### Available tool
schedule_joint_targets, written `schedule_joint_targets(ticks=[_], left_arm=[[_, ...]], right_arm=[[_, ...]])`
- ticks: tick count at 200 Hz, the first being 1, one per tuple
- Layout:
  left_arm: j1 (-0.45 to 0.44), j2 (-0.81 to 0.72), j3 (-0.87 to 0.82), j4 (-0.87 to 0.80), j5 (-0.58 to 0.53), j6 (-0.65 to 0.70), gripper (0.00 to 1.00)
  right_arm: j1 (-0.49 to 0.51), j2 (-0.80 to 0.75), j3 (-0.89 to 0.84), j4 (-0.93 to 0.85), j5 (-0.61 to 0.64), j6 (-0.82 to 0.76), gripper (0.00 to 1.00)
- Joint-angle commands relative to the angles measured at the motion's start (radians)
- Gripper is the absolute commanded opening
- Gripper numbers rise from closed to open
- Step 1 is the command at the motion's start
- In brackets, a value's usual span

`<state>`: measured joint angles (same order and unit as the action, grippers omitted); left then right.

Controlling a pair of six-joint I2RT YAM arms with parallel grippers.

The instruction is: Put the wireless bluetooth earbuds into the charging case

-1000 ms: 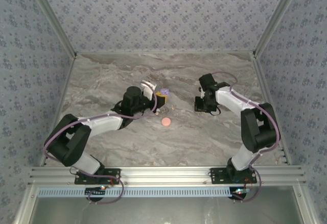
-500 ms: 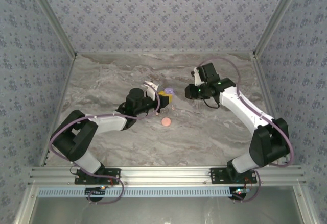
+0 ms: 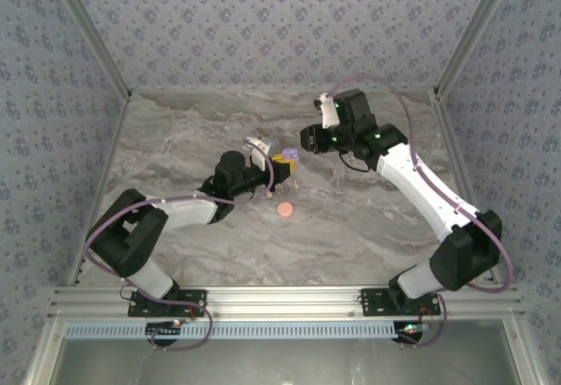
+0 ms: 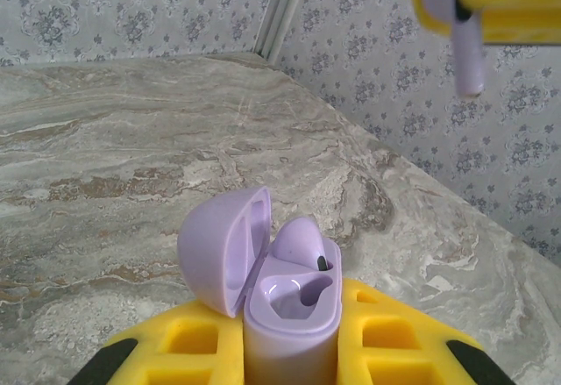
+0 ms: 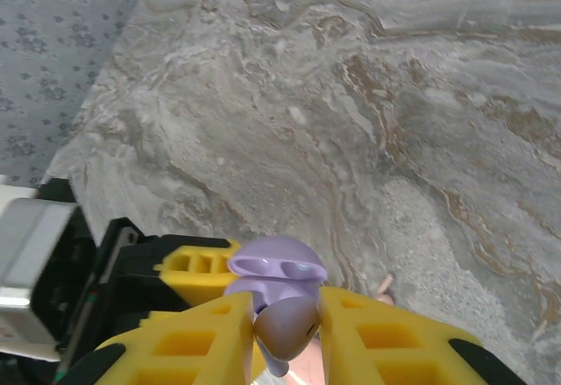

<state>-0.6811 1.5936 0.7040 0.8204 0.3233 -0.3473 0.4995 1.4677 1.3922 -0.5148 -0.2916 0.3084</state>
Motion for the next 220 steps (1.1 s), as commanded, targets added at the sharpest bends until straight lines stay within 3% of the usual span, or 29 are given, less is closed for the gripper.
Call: schedule_joint_targets(ticks=[1,83,220], left_arm=[[-0.006,-0.012,0.048,0.065,0.031,-0.018,0.13],[-0.005,-0.044,0.061,0.189,0.052,-0.039,0.13],[-0.005,-0.095,0.065,0.227,0.064,-0.053,0.13]], right_arm=[[0.013,-0.005,0.039,0.019,-0.033,-0.019,0.26],[0.050,-0.012,0.091,0.049,-0.065,-0.026,0.27],[0.065,-0.026,0.079,0.070,-0.037,-0.046,0.27]])
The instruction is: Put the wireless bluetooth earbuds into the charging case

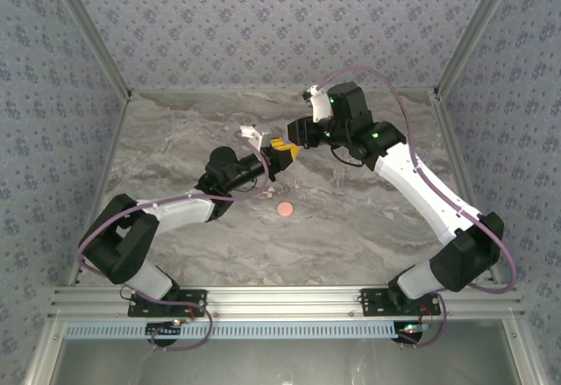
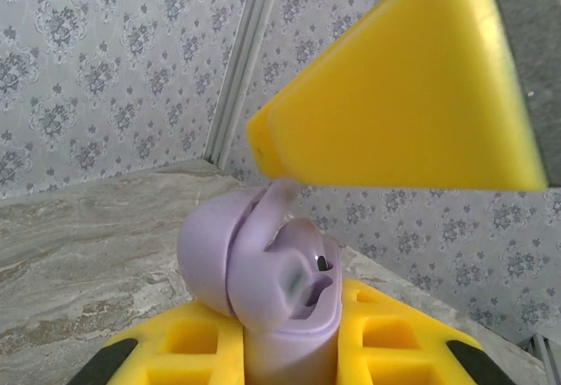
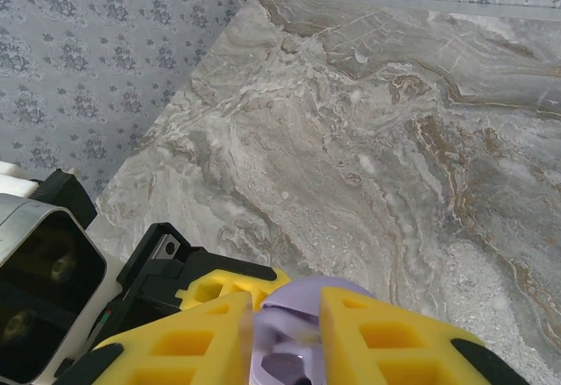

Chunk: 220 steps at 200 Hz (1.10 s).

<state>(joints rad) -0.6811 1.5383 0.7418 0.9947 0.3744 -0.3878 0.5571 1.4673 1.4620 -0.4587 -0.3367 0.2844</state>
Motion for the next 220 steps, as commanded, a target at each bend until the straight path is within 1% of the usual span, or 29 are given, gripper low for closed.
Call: schedule_joint_targets(ticks=[1,35,67,83,110,122,131,156,173,190,201,206,220], left_arm=[[-0.005,-0.039,0.027,0.053,0.012,-0.013,0.13],[-0.006,-0.047,0.024,0.049,0.007,-0.011,0.13],[-0.007,-0.056,0.024,-0.029,0.009,0.048,0.13],[-0.007,-0.062,0.045,-0.140,0.009,0.103,0.13],[-0.011,-0.058,0.117,-0.424,0.007,0.217,0.11],[-0.012,-0.057,0.124,-0.477,0.006,0.238,0.11],[-0.013,-0.059,0.115,-0.492,0.010,0.242,0.11],[-0.015,-0.053,0.110,-0.563,0.031,0.243,0.11],[-0.026,-0.055,0.088,-0.573,0.037,0.244,0.11],[-0.040,-0.052,0.072,-0.588,0.037,0.242,0.10],[-0.050,-0.041,0.075,-0.613,0.042,0.240,0.11],[-0.054,-0.032,0.081,-0.627,0.047,0.239,0.11],[-0.073,-0.009,0.095,-0.662,0.053,0.231,0.10]], right_arm=[[0.007,-0.026,0.009,0.014,0.008,-0.022,0.27],[0.010,-0.028,0.001,0.009,0.019,-0.025,0.27],[0.010,-0.035,-0.008,0.001,0.033,-0.027,0.28],[0.010,-0.036,-0.005,-0.017,0.042,-0.038,0.29],[0.007,-0.036,-0.005,-0.071,0.110,-0.062,0.32],[-0.007,-0.040,-0.017,-0.102,0.159,-0.066,0.32],[-0.025,-0.040,-0.037,-0.118,0.166,-0.064,0.33],[-0.100,-0.042,-0.118,-0.138,0.121,-0.056,0.35],[-0.139,-0.042,-0.180,-0.138,0.100,-0.063,0.36],[-0.176,-0.035,-0.241,-0.137,0.053,-0.074,0.37],[-0.191,-0.019,-0.261,-0.138,0.026,-0.077,0.37],[-0.197,-0.012,-0.306,-0.138,0.017,-0.080,0.37],[-0.203,0.008,-0.360,-0.120,-0.005,-0.078,0.38]])
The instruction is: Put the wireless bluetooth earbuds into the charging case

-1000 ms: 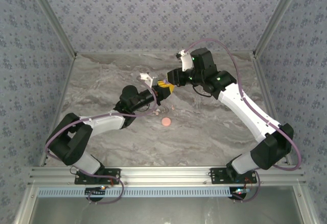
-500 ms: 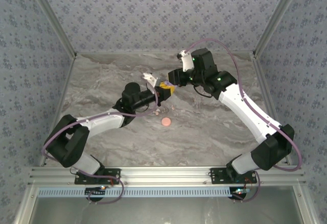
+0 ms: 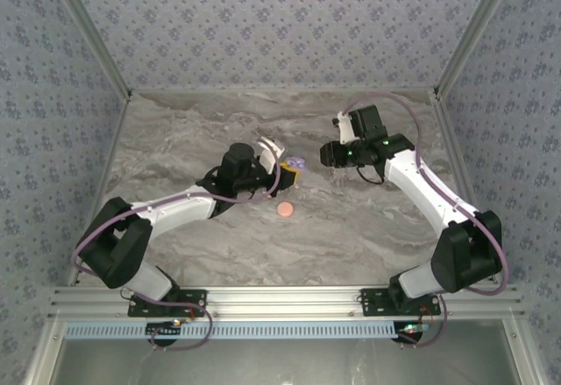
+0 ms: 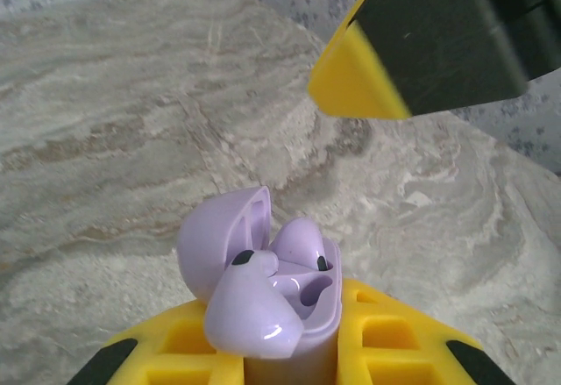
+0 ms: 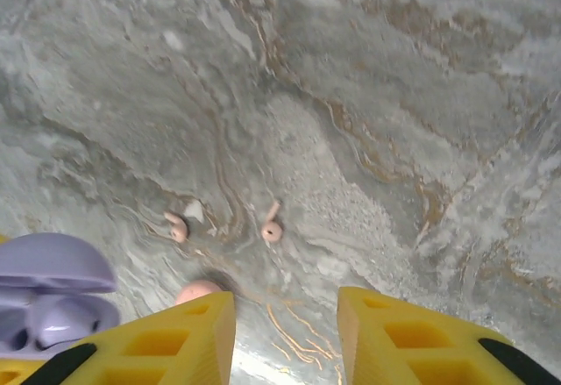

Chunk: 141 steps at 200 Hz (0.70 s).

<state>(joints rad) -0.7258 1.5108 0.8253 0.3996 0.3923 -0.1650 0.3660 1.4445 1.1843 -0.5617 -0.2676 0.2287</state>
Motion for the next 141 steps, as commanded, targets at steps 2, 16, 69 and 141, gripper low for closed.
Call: schedule_joint_targets(ticks=[2,16,69,141], left_arm=[[-0.030,0.022,0.010,-0.067,0.036,0.008,0.10],[-0.052,0.046,0.016,-0.074,0.033,-0.010,0.10],[-0.118,0.180,0.064,-0.095,0.013,-0.106,0.09],[-0.148,0.309,0.196,-0.307,-0.028,-0.132,0.10]], right_arm=[[-0.012,0.037,-0.086,-0.012,-0.077,-0.021,0.38],[-0.013,0.064,-0.128,0.010,-0.095,-0.010,0.38],[-0.015,0.162,-0.216,0.094,-0.119,0.030,0.38],[-0.014,0.262,-0.221,0.047,-0.001,0.034,0.38]])
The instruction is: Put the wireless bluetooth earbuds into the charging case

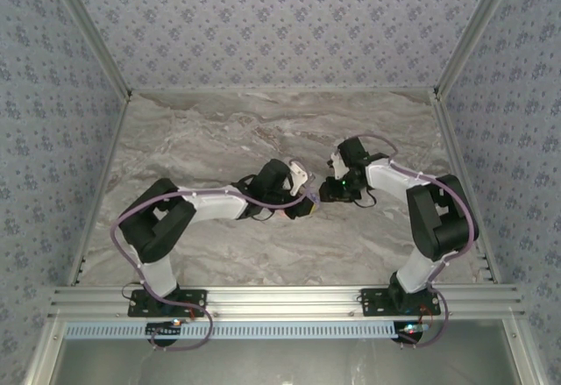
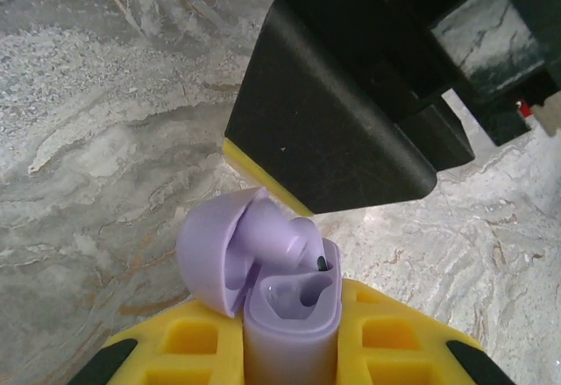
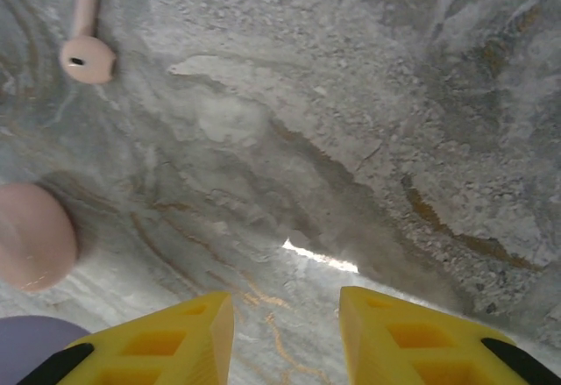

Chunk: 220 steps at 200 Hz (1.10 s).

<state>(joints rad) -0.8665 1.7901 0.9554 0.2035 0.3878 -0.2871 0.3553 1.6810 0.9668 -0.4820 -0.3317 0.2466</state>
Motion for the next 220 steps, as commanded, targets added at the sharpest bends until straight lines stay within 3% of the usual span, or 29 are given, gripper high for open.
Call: schedule_joint_targets(ticks=[1,78,128,167,220], left_arm=[[-0.008,0.031,0.068,-0.114,-0.025,-0.010,0.10],[-0.007,0.029,0.122,-0.252,-0.077,0.035,0.10],[0.014,-0.117,0.040,-0.169,-0.125,0.067,0.10],[0.069,-0.277,-0.084,-0.024,-0.148,0.069,0.10],[0.144,-0.433,-0.167,-0.012,-0.181,0.103,0.10]], right_arm=[[-0.003,0.026,-0.004,-0.033,0.064,0.015,0.38],[-0.007,0.045,0.032,-0.114,0.217,0.023,0.39],[-0.016,-0.035,0.048,-0.186,0.172,0.021,0.40],[-0.022,-0.066,0.050,-0.249,0.108,0.179,0.40],[0.031,-0.125,-0.024,-0.184,0.065,0.368,0.43]])
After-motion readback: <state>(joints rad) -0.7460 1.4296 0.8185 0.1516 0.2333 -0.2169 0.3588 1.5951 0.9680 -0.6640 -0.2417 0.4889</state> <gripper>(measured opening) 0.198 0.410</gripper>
